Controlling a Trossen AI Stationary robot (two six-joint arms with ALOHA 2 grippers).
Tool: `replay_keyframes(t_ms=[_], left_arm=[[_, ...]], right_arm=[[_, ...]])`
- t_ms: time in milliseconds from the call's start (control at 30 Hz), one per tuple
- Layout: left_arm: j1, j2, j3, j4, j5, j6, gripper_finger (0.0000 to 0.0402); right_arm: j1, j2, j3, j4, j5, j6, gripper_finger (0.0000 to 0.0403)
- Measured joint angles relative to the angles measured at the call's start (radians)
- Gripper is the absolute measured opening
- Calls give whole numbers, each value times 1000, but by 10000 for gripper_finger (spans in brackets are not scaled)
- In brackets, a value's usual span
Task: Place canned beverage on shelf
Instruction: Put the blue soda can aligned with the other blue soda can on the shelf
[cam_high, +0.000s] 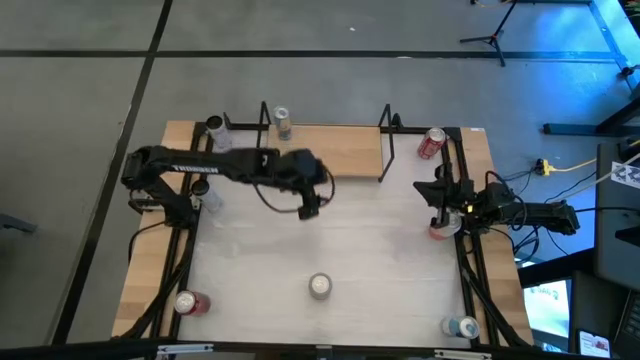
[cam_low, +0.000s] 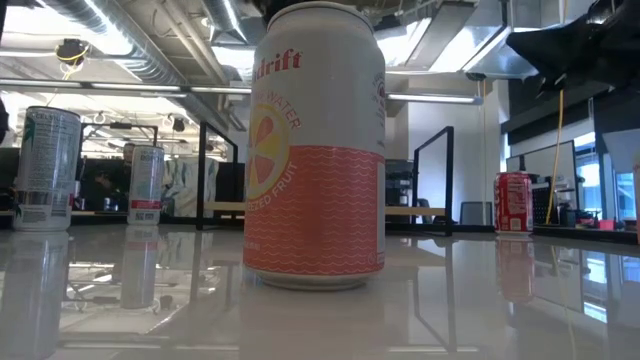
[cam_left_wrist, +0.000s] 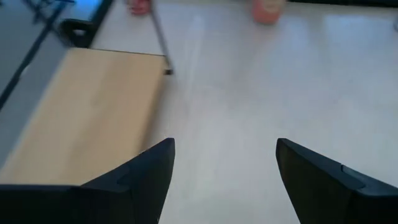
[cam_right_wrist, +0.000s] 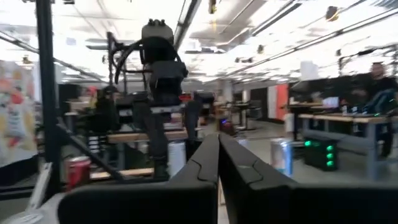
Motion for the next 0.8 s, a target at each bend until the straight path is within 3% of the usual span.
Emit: replay_keyframes(t_ms=[433, 800], left_arm=[[-25, 0, -257, 330, 74, 2, 270], [-30, 0, -301, 402, 74, 31, 270]], right_arm=[[0, 0, 0, 8, -36, 22, 5], [0, 87, 43, -80, -124, 104, 5]])
